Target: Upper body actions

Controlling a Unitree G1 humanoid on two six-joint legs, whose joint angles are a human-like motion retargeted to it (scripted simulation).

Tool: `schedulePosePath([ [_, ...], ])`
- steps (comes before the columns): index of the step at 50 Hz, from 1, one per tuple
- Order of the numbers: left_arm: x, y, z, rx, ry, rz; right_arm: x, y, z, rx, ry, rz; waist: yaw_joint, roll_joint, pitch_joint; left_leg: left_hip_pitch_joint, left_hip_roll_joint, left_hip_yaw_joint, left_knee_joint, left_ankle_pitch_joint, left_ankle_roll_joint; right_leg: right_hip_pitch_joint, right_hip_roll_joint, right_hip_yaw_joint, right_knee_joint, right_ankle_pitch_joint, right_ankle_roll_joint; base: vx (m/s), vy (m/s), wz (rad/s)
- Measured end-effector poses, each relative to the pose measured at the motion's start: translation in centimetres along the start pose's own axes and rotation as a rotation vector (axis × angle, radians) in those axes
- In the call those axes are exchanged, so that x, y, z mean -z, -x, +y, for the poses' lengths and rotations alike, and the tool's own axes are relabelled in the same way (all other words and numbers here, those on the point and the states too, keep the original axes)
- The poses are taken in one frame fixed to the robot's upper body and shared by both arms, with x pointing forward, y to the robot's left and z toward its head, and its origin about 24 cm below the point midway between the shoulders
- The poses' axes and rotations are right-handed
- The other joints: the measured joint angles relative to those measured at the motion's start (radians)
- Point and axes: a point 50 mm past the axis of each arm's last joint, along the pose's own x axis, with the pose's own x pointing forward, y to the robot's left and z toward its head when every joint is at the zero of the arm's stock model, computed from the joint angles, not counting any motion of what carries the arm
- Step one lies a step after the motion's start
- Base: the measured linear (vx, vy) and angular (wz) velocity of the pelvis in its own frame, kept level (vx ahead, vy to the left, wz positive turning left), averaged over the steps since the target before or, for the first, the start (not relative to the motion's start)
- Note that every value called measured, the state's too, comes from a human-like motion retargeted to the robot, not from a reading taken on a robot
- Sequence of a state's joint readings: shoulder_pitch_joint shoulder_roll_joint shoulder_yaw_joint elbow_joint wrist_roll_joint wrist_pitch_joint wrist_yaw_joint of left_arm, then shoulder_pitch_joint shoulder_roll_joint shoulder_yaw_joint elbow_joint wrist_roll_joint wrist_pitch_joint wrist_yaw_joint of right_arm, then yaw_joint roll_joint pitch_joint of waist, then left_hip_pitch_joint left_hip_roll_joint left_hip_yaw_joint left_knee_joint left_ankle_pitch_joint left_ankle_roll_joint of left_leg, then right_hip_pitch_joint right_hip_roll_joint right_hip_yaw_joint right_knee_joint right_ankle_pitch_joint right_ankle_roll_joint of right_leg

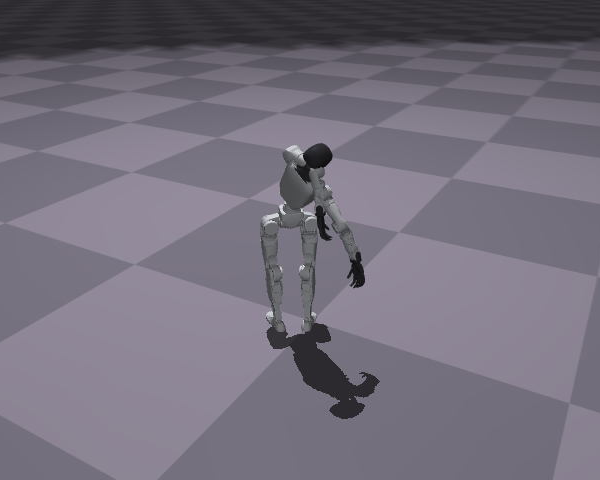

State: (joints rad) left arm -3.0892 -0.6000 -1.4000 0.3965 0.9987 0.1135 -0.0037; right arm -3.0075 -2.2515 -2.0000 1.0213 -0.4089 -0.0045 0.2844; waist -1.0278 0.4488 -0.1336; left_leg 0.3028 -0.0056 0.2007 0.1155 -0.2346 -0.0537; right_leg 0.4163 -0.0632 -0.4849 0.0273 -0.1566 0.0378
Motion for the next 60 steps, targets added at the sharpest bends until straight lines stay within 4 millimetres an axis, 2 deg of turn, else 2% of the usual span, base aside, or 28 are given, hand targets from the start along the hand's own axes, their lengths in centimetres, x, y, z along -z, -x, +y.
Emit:
schedulePosePath([
  [4,0.1,0.0,-0.3,0.025,0.031,0.003,-0.7,0.0,0.0,-0.018,-0.042,-0.052,-0.021,0.0,0.019,0.033,-0.014,-0.005,-0.031,0.008,0.017,0.021,-0.006,-0.015,0.001,-0.001,0.008,0.11,0.08,0.08],
  [10,-0.1,0.0,-0.3,0.043,0.087,-0.016,-1.4,0.0,0.6,-0.068,-0.037,-0.082,0.02,0.0,0.038,0.069,-0.032,0.01,-0.064,0.008,0.039,0.033,-0.018,-0.014,0.0,0.007,0.025,0.13,0.13,-0.12],
  [20,-0.2,0.0,-0.1,0.027,0.075,-0.012,-3.6,0.0,1.5,-0.08,0.184,-0.143,0.079,-0.005,0.025,0.067,-0.059,0.016,-0.089,0.006,0.075,0.003,-0.044,-0.005,0.031,0.007,0.045,0.06,0.09,-0.04],
  [27,0.0,0.0,-0.2,0.025,0.072,0.001,-4.4,0.2,0.8,-0.018,0.272,-0.165,0.089,-0.008,0.033,0.046,-0.047,0.039,-0.096,0.003,0.087,-0.074,-0.039,0.07,0.142,0.013,0.06,0.0,0.02,-0.12],
  [33,0.3,0.0,-0.4,0.037,0.107,0.026,-4.0,0.2,0.1,0.011,0.225,-0.155,0.077,-0.007,0.061,0.031,-0.037,0.07,-0.098,0.0,0.085,-0.137,-0.041,0.186,0.192,-0.017,0.048,-0.03,-0.03,-0.25],
  [35,0.3,0.0,-0.3,0.034,0.118,0.028,-3.6,0.2,0.0,0.012,0.197,-0.14,0.084,-0.006,0.068,0.031,-0.038,0.076,-0.096,-0.003,0.083,-0.141,-0.061,0.173,0.174,-0.032,0.037,0.01,-0.03,-0.1],
  [38,-0.1,0.0,0.2,0.02,0.132,0.014,-2.6,0.1,0.0,0.01,0.156,-0.096,0.129,-0.006,0.068,0.036,-0.05,0.089,-0.093,-0.011,0.076,-0.126,-0.098,0.118,0.138,-0.009,0.083,0.07,-0.06,-0.24],
  [44,-0.8,0.0,1.1,-0.016,0.183,-0.025,-0.4,0.0,0.2,-0.01,0.14,0.015,0.215,-0.002,0.073,0.054,-0.05,0.092,-0.089,-0.017,0.063,-0.091,-0.101,0.077,0.085,0.018,0.086,0.01,-0.09,0.0],
  [48,-0.5,0.0,0.6,-0.002,0.246,-0.011,-0.6,-0.1,0.4,-0.003,0.195,0.01,0.198,-0.002,0.053,0.07,-0.039,0.063,-0.088,-0.016,0.055,-0.058,-0.081,0.076,0.065,0.013,0.073,-0.01,-0.12,0.38],
  [52,0.2,0.0,-0.3,0.039,0.258,0.026,-1.9,-0.1,0.6,0.001,0.235,-0.05,0.166,0.0,0.025,0.079,-0.022,0.05,-0.091,-0.016,0.044,-0.036,-0.061,0.063,0.051,0.007,0.065,-0.04,-0.08,0.22],
  [55,0.9,0.1,-1.2,0.083,0.229,0.065,-2.8,-0.2,1.6,-0.035,0.258,-0.093,0.118,0.002,-0.003,0.109,-0.016,0.034,-0.095,-0.025,0.04,-0.012,-0.046,0.053,0.046,0.0,0.058,-0.04,-0.07,0.25],
  [60,1.1,0.1,-0.9,0.042,0.101,0.083,-3.9,-0.2,2.9,-0.094,0.257,-0.149,0.093,0.002,-0.029,0.113,0.005,0.057,-0.091,-0.014,0.018,0.009,-0.036,0.072,0.031,0.002,0.049,-0.01,-0.06,-0.16],
])
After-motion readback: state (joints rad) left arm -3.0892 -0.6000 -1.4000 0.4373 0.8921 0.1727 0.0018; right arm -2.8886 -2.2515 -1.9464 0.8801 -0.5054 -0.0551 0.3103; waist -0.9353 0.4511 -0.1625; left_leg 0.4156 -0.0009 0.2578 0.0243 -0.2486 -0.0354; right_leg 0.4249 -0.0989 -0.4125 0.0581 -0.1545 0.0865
